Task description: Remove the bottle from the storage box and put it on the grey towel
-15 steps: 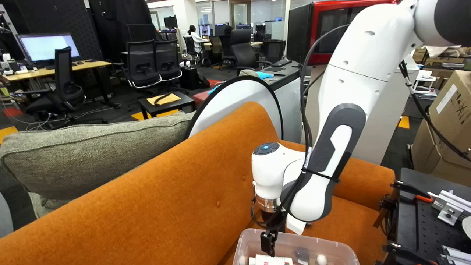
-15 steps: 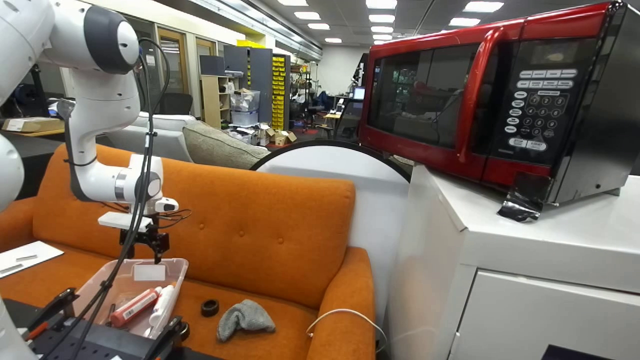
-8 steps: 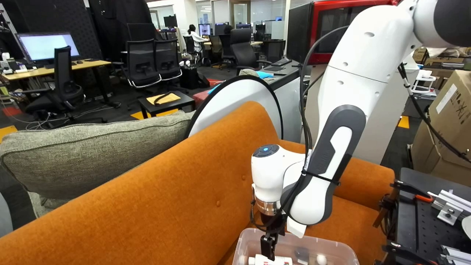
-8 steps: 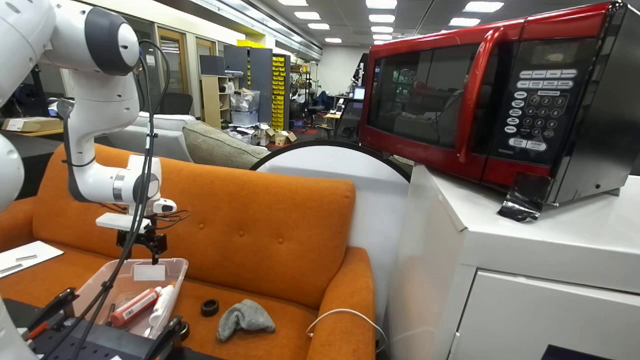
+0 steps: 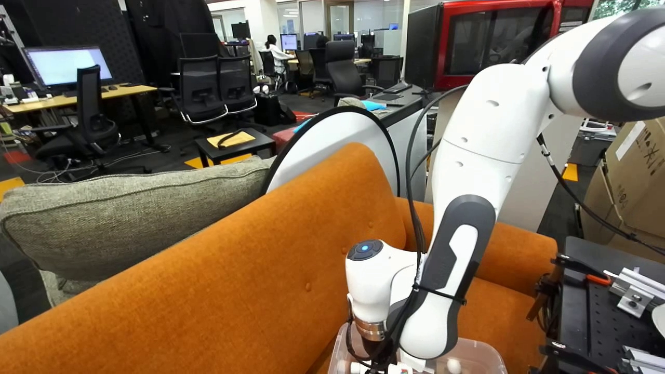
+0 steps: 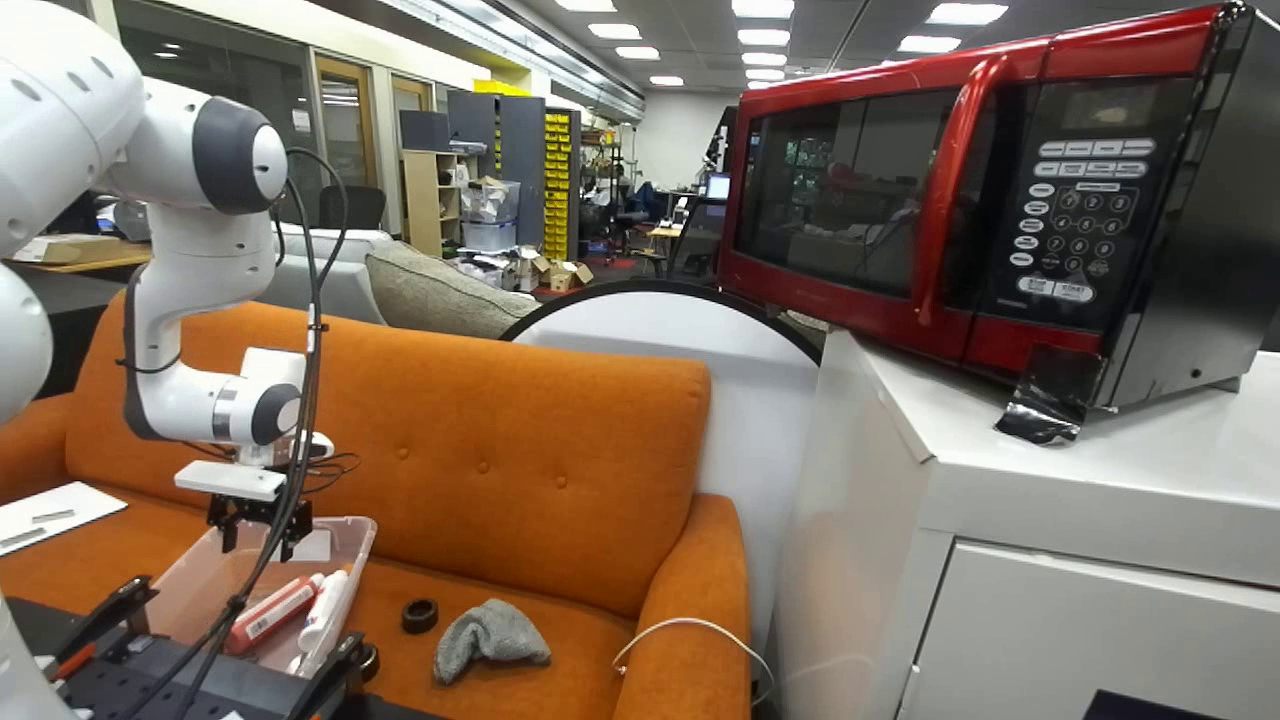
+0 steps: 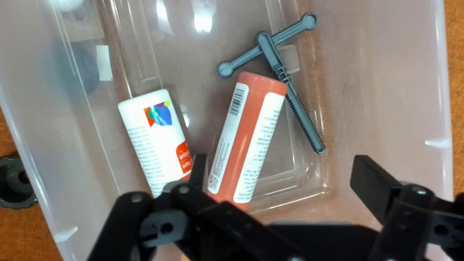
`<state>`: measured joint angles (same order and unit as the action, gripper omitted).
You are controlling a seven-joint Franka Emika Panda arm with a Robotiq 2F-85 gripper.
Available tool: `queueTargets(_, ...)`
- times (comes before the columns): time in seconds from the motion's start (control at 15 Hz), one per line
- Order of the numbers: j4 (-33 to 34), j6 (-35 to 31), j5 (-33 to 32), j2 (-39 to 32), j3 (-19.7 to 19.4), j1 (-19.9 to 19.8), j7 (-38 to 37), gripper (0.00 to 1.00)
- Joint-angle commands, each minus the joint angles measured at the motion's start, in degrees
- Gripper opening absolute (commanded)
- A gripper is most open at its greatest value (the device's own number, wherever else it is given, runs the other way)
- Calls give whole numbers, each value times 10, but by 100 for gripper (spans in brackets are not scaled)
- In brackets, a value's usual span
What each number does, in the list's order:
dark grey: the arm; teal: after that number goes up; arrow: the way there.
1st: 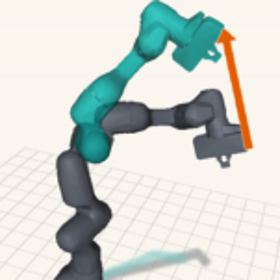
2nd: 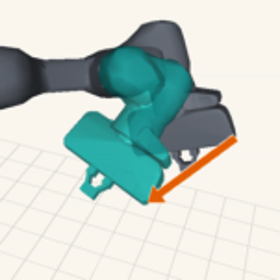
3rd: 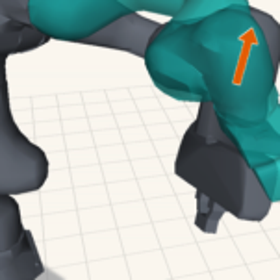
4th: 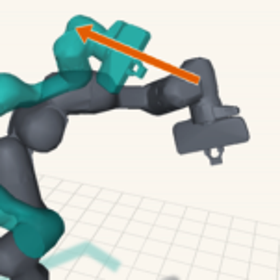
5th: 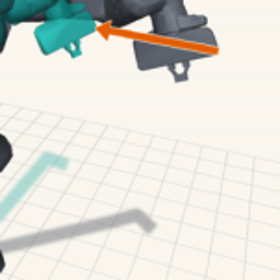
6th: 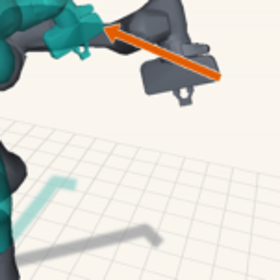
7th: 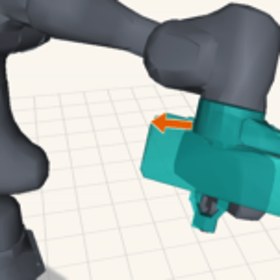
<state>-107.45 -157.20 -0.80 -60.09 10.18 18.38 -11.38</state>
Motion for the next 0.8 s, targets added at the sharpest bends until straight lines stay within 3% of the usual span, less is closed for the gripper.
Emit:
queueTargets(0.0, 49, 12, 9, -35, 0, 3, 19, 100)
queueTargets(0.07, 28, 2, 10, -22, -4, 7, 11, 100)
queueTargets(0.73, 62, 0, 8, -67, 9, -1, 33, 100)
